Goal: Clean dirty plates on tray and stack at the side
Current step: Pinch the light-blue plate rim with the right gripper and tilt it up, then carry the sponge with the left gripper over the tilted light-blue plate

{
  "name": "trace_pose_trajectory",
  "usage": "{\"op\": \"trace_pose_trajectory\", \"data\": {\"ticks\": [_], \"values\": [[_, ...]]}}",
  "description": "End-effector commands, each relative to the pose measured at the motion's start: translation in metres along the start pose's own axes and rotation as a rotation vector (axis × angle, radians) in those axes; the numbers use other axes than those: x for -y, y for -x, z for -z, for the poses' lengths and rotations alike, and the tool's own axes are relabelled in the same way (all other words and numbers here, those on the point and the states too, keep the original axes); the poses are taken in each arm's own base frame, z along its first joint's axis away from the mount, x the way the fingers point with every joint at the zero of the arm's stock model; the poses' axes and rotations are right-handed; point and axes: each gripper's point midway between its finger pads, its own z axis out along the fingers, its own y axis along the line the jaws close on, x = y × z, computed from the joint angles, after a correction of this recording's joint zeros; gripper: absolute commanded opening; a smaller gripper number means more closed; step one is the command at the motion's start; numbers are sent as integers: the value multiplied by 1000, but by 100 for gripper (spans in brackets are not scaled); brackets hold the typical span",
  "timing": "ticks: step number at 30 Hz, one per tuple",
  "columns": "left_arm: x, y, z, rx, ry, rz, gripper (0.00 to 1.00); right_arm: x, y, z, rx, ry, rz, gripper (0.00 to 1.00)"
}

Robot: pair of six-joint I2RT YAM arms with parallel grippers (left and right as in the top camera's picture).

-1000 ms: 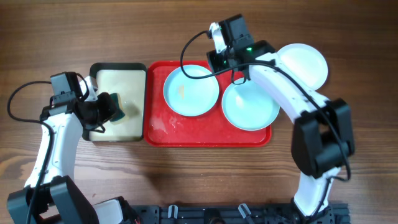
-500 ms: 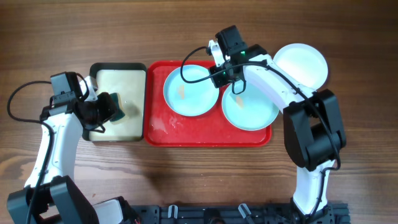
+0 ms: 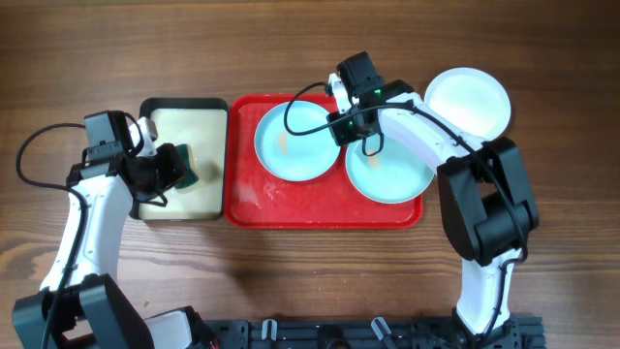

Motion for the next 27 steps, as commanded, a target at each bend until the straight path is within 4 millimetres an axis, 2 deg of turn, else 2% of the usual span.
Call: {"op": "trace_pose_trajectory", "data": {"ticks": [1,6,10,15,18,22,25,27], "values": [[-3,5,2,26,28,-23,4,-1,-9,-11,-28,17,-22,14],[-7,18,3,81,59,-62,4,-1,-9,-11,-28,18,-35,15],[-5,25,3,111,52,-70,4,-12,-9,-11,-32,85,-36,19],[-3,29,4,126,48,-75,4,-11,-10,-11,-35,79,-67,8],[-10,32,5,141,85,-74,4,-10,-10,-12,-38,71,-82,8],[-11,44,7,194,103,-83,4,-9,-14,-17,-52,70,-98,15],[-9,52,10,221,101,-89,4,-9,-15,-20,-57,71,-101,15],[-10,62,17,249,133,-91,4,-9,-14,-19,-55,71,-100,9]]}}
